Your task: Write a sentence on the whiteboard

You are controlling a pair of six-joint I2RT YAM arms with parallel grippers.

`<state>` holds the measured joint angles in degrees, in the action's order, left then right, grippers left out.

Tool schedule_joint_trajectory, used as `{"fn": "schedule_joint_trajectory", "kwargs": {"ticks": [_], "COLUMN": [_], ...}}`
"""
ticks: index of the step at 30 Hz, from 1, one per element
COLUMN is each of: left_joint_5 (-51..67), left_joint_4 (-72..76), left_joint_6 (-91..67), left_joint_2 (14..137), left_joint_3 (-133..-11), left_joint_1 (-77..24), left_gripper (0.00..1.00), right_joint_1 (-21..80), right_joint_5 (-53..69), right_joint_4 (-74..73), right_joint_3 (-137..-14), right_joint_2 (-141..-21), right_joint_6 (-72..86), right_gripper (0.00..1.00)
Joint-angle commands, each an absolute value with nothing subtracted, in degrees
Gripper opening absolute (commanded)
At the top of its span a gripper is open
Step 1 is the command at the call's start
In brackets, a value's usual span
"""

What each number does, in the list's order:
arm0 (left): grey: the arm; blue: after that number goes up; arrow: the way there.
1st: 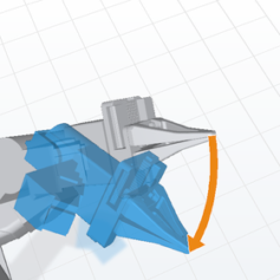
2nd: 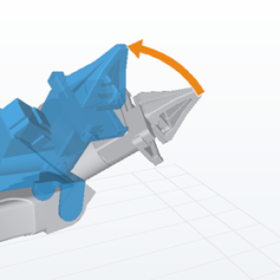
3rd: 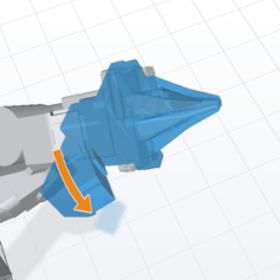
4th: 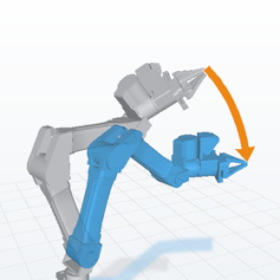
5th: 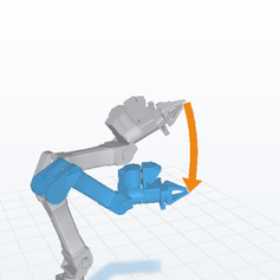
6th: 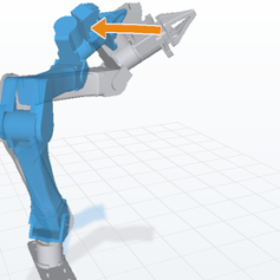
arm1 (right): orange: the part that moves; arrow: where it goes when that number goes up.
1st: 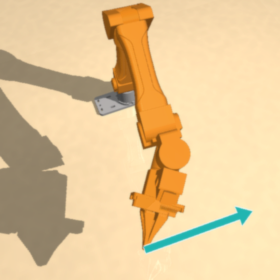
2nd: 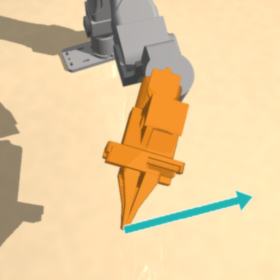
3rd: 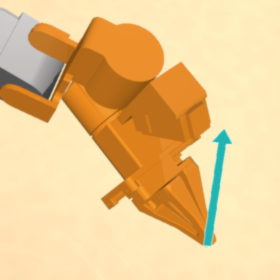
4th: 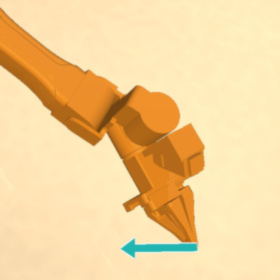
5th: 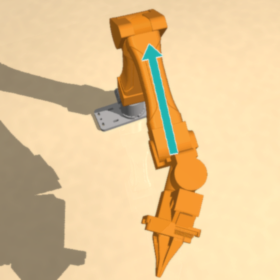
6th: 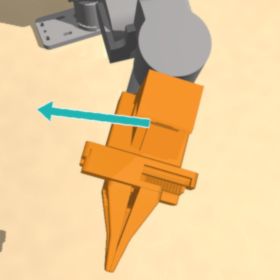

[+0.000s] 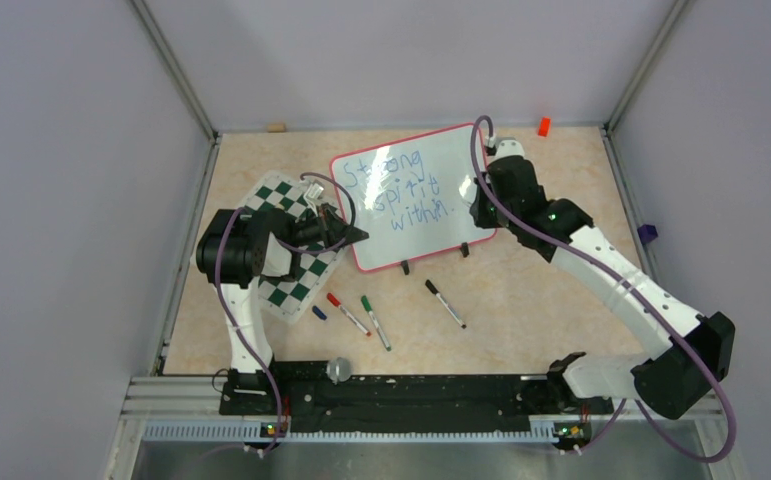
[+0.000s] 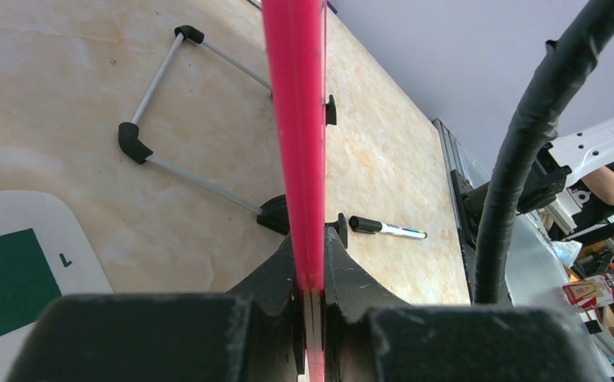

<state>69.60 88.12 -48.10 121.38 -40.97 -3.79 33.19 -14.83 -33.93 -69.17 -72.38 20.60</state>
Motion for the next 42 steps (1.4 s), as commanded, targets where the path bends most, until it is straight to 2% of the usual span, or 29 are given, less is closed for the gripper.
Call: {"fn": "schedule_joint_trajectory", "kwargs": {"ticks": [1, 7, 11, 17, 20, 42], "left_joint_5": [65.61, 65.61, 65.61, 65.61, 65.61, 65.61], "left_joint_4": [92.81, 92.81, 92.81, 92.81, 92.81, 92.81], "left_joint_6": [-44.12, -44.12, -44.12, -44.12, -44.12, -44.12], "left_joint_2": [120.81, 120.81, 120.81, 120.81, 120.81, 120.81], "left_joint_3": [-40.67, -40.67, -40.67, -40.67, -40.67, -40.67], "left_joint_1": [-2.14, -2.14, -2.14, -2.14, -2.14, -2.14], "left_gripper": [0.0, 0.0, 0.0, 0.0, 0.0, 0.0], "right_joint_1": [31.98, 31.31, 27.84, 26.91, 26.92, 26.89], "right_joint_5": [-14.84, -15.14, -16.47, -1.25, 2.67, 3.52], "right_joint_4": [-32.59, -32.63, -34.31, -27.72, -26.36, -25.49], "right_joint_3": [-71.99, -72.17, -70.38, -64.57, -63.14, -63.33], "right_joint_2": [-72.16, -71.82, -70.87, -69.17, -68.37, -67.17], "right_joint_6": [19.1, 18.45, 23.61, 19.75, 18.55, 17.94], "right_gripper": [0.0, 0.0, 0.0, 0.0, 0.0, 0.0]}}
